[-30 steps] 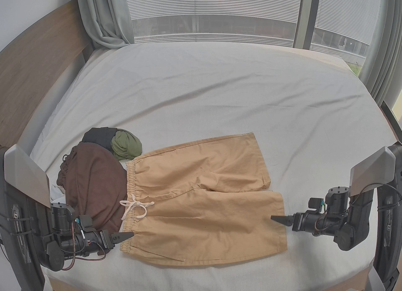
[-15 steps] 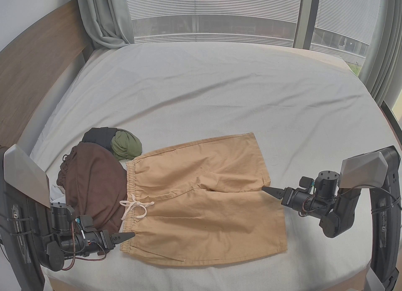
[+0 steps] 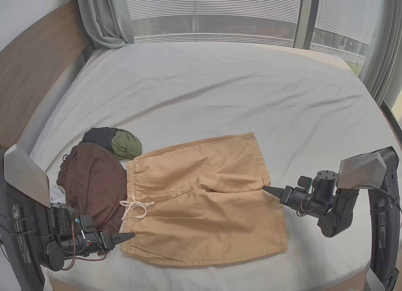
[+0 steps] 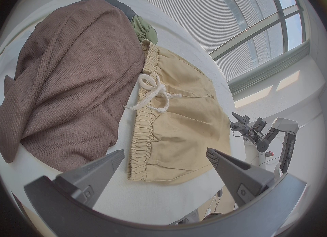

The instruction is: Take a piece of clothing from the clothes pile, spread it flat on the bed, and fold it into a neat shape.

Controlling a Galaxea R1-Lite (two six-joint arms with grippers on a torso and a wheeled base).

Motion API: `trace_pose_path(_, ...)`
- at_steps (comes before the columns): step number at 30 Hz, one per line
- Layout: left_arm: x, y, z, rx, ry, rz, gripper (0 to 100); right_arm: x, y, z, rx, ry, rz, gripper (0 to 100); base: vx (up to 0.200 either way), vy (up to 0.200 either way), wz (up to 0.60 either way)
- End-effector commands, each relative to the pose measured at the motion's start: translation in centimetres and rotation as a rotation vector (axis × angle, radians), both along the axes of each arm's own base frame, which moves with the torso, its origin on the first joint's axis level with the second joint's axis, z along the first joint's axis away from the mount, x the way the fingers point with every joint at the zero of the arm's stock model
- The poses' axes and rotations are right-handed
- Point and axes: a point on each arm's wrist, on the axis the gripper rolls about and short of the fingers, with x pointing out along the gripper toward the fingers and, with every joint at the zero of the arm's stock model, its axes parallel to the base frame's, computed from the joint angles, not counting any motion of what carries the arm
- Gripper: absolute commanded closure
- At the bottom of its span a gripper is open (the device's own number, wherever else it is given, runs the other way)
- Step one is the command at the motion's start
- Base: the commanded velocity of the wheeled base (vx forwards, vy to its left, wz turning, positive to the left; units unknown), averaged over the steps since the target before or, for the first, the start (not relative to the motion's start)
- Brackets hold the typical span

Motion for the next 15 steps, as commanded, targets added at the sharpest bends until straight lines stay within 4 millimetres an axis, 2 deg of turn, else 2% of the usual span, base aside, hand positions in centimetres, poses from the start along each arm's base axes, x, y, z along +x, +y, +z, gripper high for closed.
trace_pose_path(1,-0.21,0.02,-0.06,-0.001,0.012,0.002,0,0.32,-0.05,0.13,0.001,-0.014,-0.004,100,0.000,0.000,0.00)
trace_pose_path(15,-0.15,0.02,-0.13,0.000,0.011,0.001,0,1.17,-0.67,0.00,-0.020,-0.043,-0.060,100,0.000,0.000,0.00)
